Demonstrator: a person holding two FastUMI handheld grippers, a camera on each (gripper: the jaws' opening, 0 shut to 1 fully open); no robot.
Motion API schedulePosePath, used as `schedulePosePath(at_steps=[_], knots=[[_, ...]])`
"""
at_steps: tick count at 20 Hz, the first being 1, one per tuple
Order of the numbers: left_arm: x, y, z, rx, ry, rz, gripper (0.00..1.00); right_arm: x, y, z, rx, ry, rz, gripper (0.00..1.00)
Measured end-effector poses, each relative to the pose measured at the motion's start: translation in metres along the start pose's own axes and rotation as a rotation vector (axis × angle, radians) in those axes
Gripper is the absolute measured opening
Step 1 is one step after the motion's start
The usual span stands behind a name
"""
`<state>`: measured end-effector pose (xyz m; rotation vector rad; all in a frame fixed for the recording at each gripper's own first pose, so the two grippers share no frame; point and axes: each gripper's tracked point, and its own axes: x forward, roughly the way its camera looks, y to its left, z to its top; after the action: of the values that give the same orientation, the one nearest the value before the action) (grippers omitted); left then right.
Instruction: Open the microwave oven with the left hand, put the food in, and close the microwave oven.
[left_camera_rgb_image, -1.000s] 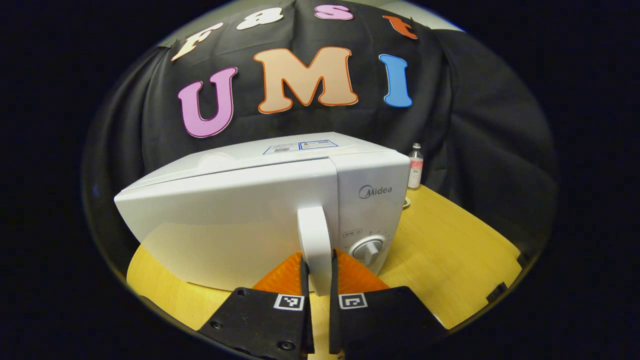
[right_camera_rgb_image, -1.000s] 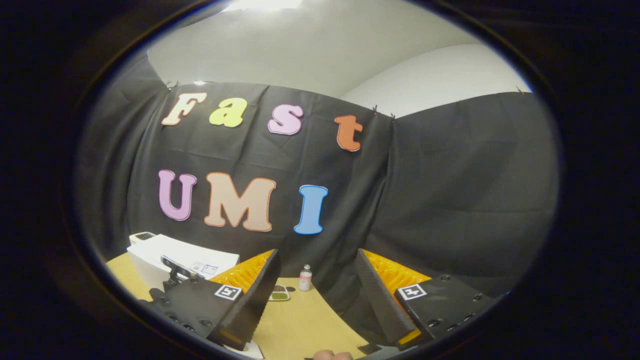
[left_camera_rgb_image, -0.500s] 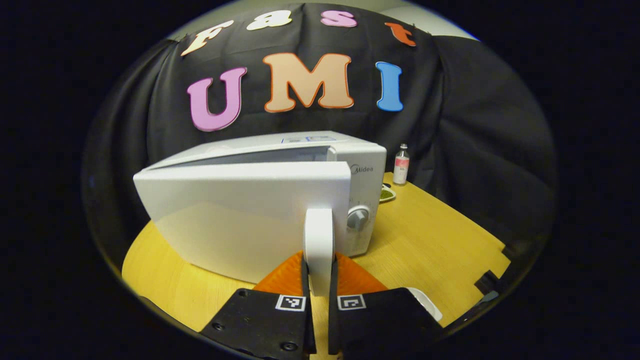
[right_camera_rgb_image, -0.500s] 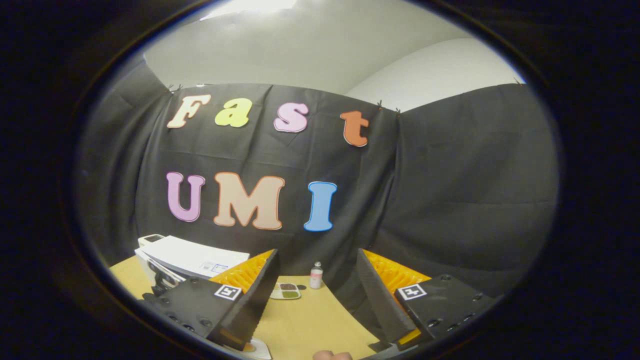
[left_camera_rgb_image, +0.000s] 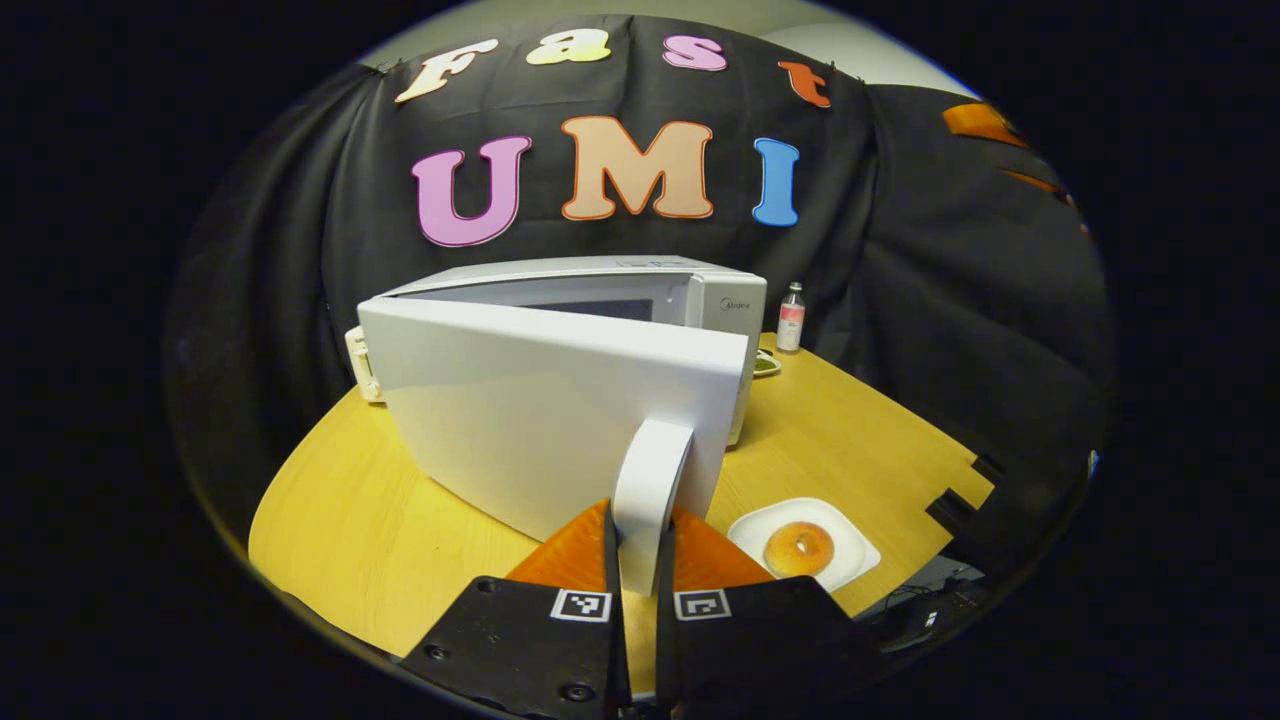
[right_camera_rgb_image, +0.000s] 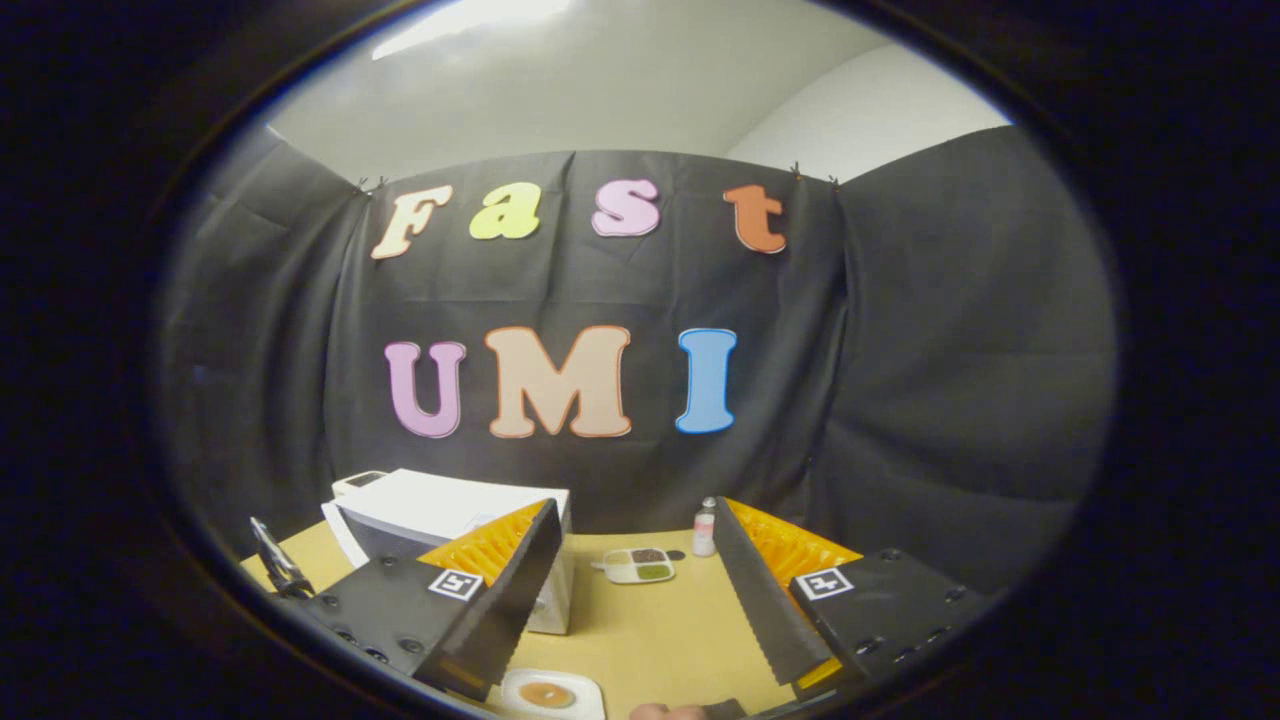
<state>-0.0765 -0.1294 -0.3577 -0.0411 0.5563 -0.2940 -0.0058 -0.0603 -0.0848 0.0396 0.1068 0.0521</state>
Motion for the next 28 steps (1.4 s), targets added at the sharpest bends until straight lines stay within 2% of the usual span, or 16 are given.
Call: schedulePosePath(at_steps=[5, 8, 13, 17, 21, 24, 25, 26, 28], knots=[[-0.046, 0.043, -0.018, -0.044, 0.018, 0.075, 0.09, 0.003, 0.042, -0.021, 0.033, -0.013, 0.095, 0.97], [-0.065, 0.067, -0.025, -0.059, 0.021, 0.117, 0.09, 0.004, 0.06, -0.058, 0.043, 0.041, 0.123, 0.97], [-0.09, 0.107, -0.035, -0.08, 0.023, 0.185, 0.08, 0.001, 0.082, -0.107, 0.063, 0.128, 0.12, 0.97], [-0.107, 0.141, -0.042, -0.105, 0.015, 0.23, 0.08, -0.004, 0.091, -0.116, 0.037, 0.128, 0.102, 0.96], [-0.114, 0.157, -0.043, -0.126, -0.006, 0.229, 0.07, -0.008, 0.098, -0.12, 0.014, 0.119, 0.097, 0.97], [-0.119, 0.156, -0.042, -0.14, -0.028, 0.201, 0.08, -0.008, 0.104, -0.128, -0.003, 0.131, 0.106, 0.97], [-0.121, 0.162, -0.037, -0.168, -0.05, 0.201, 0.11, -0.008, 0.104, -0.131, -0.007, 0.137, 0.106, 0.97], [-0.128, 0.164, -0.032, -0.2, -0.076, 0.207, 0.29, -0.007, 0.105, -0.134, -0.007, 0.142, 0.108, 0.97], [-0.134, 0.16, -0.031, -0.211, -0.074, 0.195, 0.76, -0.006, 0.105, -0.14, -0.007, 0.153, 0.107, 0.97]])
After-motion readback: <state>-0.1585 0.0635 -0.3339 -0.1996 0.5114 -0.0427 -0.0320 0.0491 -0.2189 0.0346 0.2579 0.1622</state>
